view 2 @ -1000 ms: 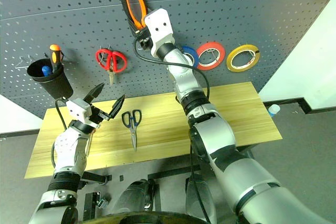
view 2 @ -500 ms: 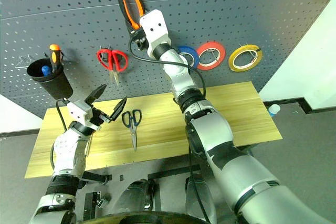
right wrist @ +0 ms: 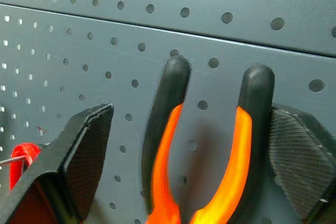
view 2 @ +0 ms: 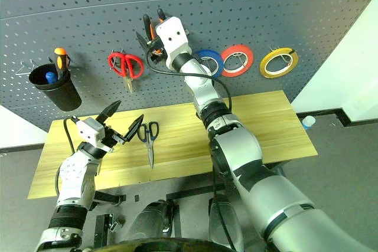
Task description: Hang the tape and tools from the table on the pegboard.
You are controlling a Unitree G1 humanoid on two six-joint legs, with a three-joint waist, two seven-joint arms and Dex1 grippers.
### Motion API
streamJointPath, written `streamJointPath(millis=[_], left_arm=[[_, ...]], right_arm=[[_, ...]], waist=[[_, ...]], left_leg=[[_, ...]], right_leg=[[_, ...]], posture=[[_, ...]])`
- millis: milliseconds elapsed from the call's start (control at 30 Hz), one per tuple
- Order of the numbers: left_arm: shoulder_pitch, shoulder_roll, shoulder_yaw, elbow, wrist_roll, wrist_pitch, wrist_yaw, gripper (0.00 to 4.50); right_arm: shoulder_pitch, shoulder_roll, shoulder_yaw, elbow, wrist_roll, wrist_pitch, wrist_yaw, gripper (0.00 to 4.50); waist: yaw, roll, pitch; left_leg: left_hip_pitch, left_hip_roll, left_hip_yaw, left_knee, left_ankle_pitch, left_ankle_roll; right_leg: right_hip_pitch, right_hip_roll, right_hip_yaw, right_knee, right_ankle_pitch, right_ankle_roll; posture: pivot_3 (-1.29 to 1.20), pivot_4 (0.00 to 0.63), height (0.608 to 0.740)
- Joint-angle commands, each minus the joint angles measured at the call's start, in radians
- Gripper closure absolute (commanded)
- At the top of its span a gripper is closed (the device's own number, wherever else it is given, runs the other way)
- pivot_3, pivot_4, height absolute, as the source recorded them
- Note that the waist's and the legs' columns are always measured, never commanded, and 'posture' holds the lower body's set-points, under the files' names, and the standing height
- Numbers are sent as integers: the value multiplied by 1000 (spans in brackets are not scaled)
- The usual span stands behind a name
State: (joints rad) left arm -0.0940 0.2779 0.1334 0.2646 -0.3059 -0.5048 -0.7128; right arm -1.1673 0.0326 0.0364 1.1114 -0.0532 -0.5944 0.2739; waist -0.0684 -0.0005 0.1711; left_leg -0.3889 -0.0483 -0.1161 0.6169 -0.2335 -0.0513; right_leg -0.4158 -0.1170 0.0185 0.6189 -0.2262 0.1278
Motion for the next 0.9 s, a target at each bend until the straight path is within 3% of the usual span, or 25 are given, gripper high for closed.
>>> streamJointPath(millis=[33,167,233,333,467,533,633,733,900], left_arm=[[-2,16,16,-53,0,26,36,0],[44,25,24,-136,3,87,87,0],[85,22,32,-217,10,170,151,0],[158,21,9,-342,37,370,252,0],[172,17,-27,-414,114,614,380,0],[152,5,-62,-437,158,846,468,0],[75,-57,-95,-439,180,1137,583,0],[-35,-150,-106,-382,212,1374,704,0],[-175,-222,-135,-247,271,1511,793,0]], right_arm=[[58,-34,47,-169,-46,-67,21,21],[176,-98,110,-398,-12,-54,187,21],[274,-148,127,-609,54,41,280,21],[431,-240,127,-931,156,212,365,21],[551,-344,138,-1156,248,418,462,21],[639,-432,148,-1272,325,531,554,21],[765,-533,155,-1357,322,639,591,21],[846,-578,163,-1338,270,616,601,21],[888,-585,161,-1315,229,596,595,21]], waist=[[-1,0,0],[-3,0,0],[-2,0,0],[2,0,0],[14,-2,1],[27,-3,2],[40,-7,4],[52,-9,6],[48,-12,7]], left_leg=[[0,0,0,0,0,0],[-1,0,1,-2,0,0],[-1,1,1,-2,0,0],[-1,2,0,-2,0,0],[-1,2,1,0,0,0],[1,3,1,1,0,0],[4,3,0,1,0,0],[1,2,0,5,0,0],[0,2,0,6,0,-1]], right_leg=[[0,0,0,-1,0,0],[-1,0,0,-2,0,0],[-2,0,0,-2,0,0],[-2,0,0,-2,0,0],[0,0,0,-2,0,0],[3,2,-1,-2,-4,1],[8,1,-2,-5,-6,1],[7,1,-3,-6,-6,2],[7,1,-3,-5,-4,6]], posture=[[-29,160,740],[-32,154,740],[-23,152,740],[-5,154,740],[11,158,740],[10,162,740],[-2,160,740],[-24,154,740],[-39,150,740]])
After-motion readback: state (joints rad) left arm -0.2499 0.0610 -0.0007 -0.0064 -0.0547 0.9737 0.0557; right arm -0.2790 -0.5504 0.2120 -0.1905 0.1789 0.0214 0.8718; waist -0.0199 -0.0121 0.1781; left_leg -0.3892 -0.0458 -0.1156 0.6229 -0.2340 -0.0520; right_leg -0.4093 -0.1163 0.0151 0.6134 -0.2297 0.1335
